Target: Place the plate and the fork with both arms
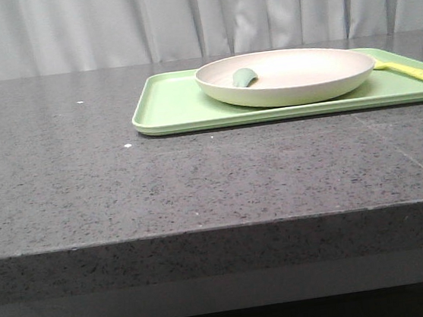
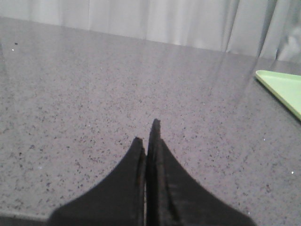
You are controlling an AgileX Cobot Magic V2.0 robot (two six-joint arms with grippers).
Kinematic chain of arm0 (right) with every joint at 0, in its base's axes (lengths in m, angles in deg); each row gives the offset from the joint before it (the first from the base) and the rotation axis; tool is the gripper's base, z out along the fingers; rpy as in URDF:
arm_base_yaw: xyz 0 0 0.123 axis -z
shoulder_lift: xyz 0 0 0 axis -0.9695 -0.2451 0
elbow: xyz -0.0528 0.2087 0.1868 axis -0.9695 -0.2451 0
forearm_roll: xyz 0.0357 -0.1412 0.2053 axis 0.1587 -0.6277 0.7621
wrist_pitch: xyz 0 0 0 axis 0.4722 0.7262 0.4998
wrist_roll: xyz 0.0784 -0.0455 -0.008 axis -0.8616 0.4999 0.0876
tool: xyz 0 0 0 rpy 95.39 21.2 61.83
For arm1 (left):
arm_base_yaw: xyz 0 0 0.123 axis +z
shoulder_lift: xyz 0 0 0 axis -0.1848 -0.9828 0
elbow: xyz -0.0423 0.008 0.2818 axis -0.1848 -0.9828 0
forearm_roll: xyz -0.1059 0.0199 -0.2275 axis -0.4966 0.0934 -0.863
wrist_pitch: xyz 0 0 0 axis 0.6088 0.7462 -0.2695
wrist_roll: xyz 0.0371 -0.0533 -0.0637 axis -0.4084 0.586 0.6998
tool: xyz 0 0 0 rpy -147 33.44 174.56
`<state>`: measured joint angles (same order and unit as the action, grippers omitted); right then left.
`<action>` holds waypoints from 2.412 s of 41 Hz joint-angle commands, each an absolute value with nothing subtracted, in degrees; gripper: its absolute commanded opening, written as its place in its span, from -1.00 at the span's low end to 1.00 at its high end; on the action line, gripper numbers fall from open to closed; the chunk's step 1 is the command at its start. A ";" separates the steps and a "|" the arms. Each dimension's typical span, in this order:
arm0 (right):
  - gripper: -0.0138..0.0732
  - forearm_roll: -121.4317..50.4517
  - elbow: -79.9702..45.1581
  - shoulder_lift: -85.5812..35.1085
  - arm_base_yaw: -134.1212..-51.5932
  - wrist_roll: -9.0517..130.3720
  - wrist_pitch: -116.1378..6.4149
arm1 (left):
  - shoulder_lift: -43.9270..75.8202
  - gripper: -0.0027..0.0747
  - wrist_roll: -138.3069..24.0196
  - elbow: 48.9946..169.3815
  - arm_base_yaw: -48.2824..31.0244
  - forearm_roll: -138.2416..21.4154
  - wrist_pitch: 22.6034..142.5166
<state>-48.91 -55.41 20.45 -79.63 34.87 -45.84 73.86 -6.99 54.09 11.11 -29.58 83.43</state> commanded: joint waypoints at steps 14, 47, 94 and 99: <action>-0.83 -48.83 -53.90 20.05 -79.48 35.35 -50.44 | 75.14 -0.98 -7.09 51.29 11.26 -29.88 75.70; -0.83 -48.83 -53.90 20.05 -79.48 35.35 -50.44 | 75.04 -0.98 -7.09 51.29 11.26 -29.88 75.70; -0.83 -49.55 -79.17 34.82 -76.53 35.71 -54.75 | 75.04 -0.98 -7.09 51.29 11.26 -29.88 75.70; -0.83 -49.55 -79.17 34.82 -76.53 35.71 -54.72 | 75.04 -0.98 -7.09 51.29 11.26 -29.88 75.70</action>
